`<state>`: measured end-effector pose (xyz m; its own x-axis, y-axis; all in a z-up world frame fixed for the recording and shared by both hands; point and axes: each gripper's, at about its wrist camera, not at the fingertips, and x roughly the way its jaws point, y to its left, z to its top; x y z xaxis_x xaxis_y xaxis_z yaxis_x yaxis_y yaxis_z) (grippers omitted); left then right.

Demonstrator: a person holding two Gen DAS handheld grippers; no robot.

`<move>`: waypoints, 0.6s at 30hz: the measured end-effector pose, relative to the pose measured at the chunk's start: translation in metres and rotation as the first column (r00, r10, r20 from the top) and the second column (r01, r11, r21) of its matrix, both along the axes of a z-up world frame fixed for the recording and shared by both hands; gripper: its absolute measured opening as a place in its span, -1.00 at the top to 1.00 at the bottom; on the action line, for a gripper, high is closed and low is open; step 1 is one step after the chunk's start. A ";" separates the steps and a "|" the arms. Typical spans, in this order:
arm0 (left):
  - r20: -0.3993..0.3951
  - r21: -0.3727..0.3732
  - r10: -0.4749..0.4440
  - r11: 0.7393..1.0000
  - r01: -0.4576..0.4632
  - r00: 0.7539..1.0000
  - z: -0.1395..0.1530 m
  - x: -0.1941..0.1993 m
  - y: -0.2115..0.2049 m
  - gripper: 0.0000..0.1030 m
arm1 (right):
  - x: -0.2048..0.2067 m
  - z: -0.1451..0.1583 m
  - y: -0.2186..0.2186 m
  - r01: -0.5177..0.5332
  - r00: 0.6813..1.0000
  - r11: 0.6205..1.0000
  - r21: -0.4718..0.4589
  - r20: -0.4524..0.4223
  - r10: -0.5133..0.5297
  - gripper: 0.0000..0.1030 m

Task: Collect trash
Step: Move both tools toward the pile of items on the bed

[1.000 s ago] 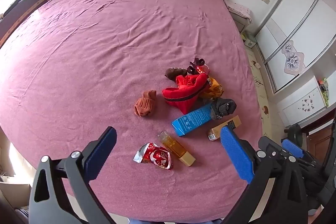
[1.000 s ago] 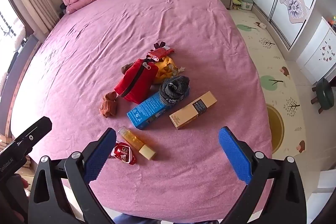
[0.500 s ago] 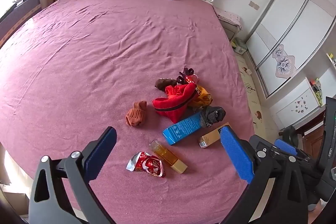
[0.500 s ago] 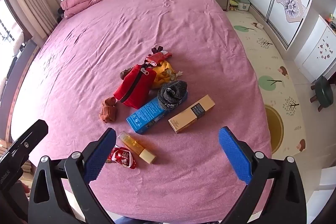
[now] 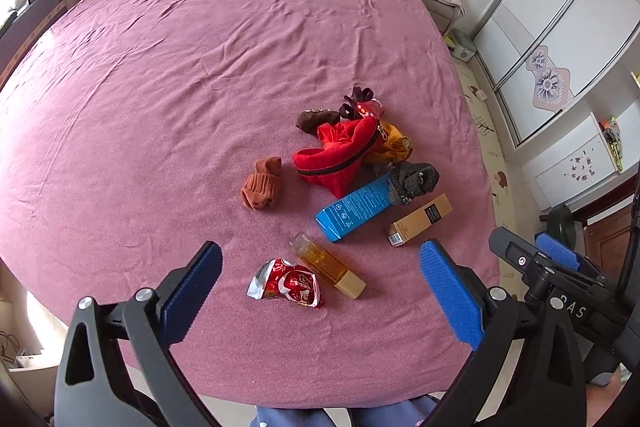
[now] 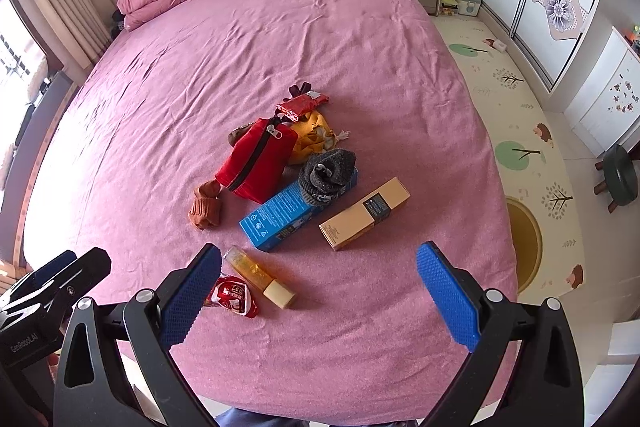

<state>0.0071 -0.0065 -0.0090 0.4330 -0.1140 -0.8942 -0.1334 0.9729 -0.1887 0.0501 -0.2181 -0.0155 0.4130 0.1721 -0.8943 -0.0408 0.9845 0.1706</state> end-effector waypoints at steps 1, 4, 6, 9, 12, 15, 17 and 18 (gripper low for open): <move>-0.013 0.013 -0.004 1.000 0.004 1.000 -0.001 0.001 -0.001 -0.92 | 0.000 0.000 0.000 -0.004 1.000 1.000 0.001 -0.002 0.004 -0.84; -0.024 -0.003 -0.003 1.000 0.003 1.000 -0.003 0.001 0.000 -0.92 | 0.000 -0.001 0.000 -0.016 1.000 1.000 0.005 -0.005 0.016 -0.84; -0.034 -0.015 0.001 1.000 -0.002 0.999 -0.005 0.002 0.001 -0.92 | 0.000 -0.001 0.000 -0.022 1.000 1.000 0.000 -0.002 0.022 -0.84; -0.052 -0.019 0.010 1.000 -0.011 0.999 -0.009 0.003 0.003 -0.92 | 0.001 -0.001 -0.001 -0.024 1.000 1.000 0.001 -0.003 0.024 -0.83; -0.058 -0.018 0.017 1.000 -0.018 0.998 -0.011 0.004 0.003 -0.92 | 0.001 -0.001 -0.002 -0.020 1.000 1.000 0.003 -0.004 0.020 -0.83; -0.058 -0.016 0.019 1.000 -0.020 0.998 -0.011 0.006 0.002 -0.92 | 0.001 -0.001 -0.004 -0.017 1.000 1.000 0.006 -0.005 0.017 -0.83; -0.057 -0.016 0.018 1.000 -0.019 0.998 -0.011 0.006 0.001 -0.92 | 0.003 -0.001 -0.006 -0.013 1.000 1.000 0.011 -0.005 0.013 -0.83; -0.057 -0.016 0.018 1.000 -0.019 0.998 -0.011 0.006 0.001 -0.92 | 0.003 -0.001 -0.007 -0.012 1.000 1.000 0.012 -0.006 0.012 -0.83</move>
<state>0.0136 -0.0056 -0.0197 0.3834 -0.1217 -0.9155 -0.1620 0.9671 -0.1964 0.0531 -0.2248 -0.0165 0.4058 0.1877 -0.8945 -0.0514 0.9818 0.1827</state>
